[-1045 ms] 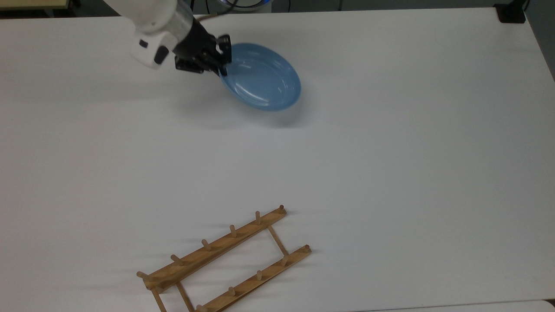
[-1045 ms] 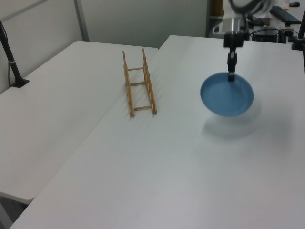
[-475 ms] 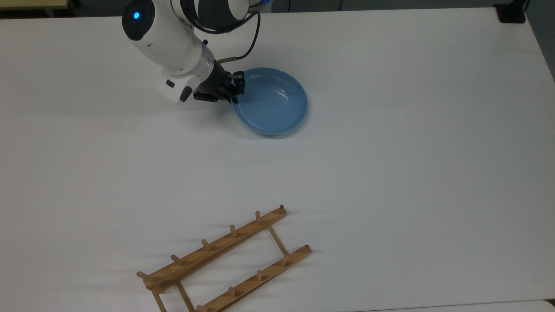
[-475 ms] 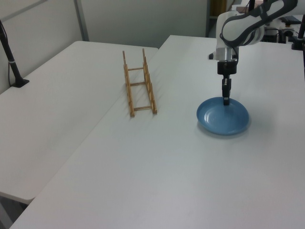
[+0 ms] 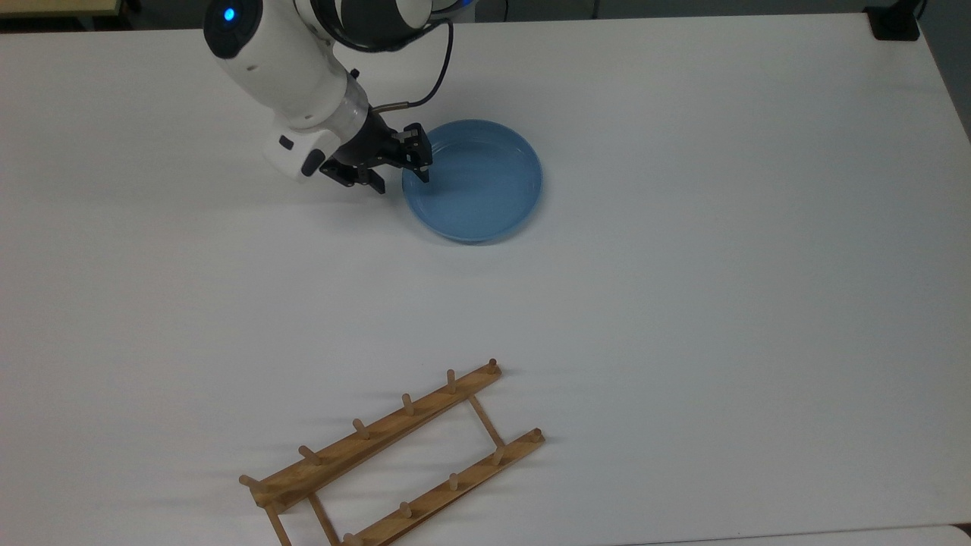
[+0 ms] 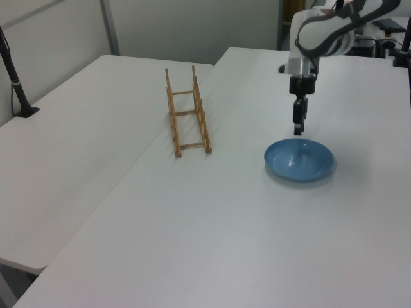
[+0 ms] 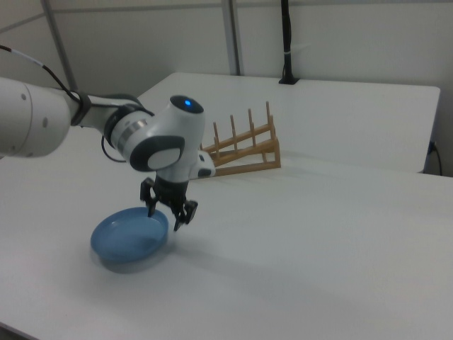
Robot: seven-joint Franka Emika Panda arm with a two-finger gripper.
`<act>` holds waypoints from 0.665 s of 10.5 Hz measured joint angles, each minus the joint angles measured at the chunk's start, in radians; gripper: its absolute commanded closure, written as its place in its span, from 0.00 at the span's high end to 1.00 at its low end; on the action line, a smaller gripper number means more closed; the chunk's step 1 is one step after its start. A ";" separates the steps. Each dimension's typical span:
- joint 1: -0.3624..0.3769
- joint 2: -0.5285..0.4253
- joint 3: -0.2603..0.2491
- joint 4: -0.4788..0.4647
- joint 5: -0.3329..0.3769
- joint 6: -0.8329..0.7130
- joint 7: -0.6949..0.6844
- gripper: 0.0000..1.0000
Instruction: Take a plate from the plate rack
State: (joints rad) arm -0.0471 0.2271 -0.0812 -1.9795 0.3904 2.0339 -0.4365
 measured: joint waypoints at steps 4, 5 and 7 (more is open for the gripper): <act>0.001 -0.099 0.000 0.190 -0.068 -0.192 0.266 1.00; 0.003 -0.123 0.002 0.261 -0.088 -0.279 0.360 1.00; 0.022 -0.147 0.011 0.376 -0.147 -0.387 0.505 1.00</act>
State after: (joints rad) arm -0.0252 0.0804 -0.0704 -1.6035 0.2434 1.6471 0.0690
